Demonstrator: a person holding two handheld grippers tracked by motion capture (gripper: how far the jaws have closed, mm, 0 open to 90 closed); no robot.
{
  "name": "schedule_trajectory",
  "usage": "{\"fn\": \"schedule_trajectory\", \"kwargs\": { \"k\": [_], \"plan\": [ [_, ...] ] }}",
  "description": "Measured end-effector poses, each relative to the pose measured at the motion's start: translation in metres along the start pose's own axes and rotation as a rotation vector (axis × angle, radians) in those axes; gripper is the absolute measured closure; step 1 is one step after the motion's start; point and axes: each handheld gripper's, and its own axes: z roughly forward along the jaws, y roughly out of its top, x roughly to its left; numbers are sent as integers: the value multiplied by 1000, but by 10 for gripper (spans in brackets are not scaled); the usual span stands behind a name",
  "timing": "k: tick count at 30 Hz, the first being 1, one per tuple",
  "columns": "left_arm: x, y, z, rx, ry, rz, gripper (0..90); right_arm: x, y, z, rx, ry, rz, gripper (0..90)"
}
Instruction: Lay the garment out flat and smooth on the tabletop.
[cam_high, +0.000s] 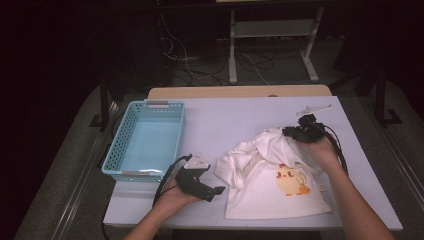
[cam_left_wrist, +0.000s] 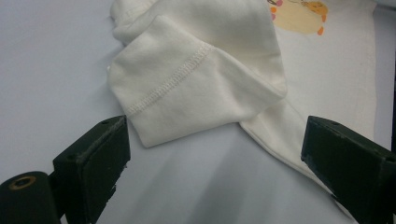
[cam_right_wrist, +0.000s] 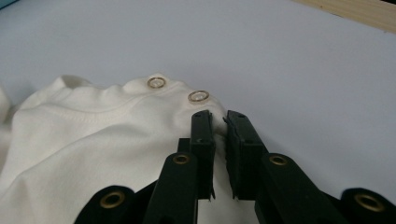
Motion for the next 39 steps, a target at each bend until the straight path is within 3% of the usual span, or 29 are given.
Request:
{"fn": "schedule_trajectory", "kwargs": {
  "k": [14,17,26,30,32,39],
  "plan": [
    [0,0,0,-3,-6,0,77,-37,21,35,13,-102,45,803],
    [1,0,0,-5,-7,-2,77,-45,24,43,14,-110,70,802],
    [1,0,0,-4,-11,0,77,-56,19,61,75,-129,86,772],
    [1,0,0,-5,-12,2,77,-59,18,54,65,-104,113,634],
    [1,0,0,-4,-12,0,77,-61,18,43,34,-83,128,595],
    [0,0,1,2,-11,2,77,-63,10,7,-10,-50,158,556]
  ]
}}
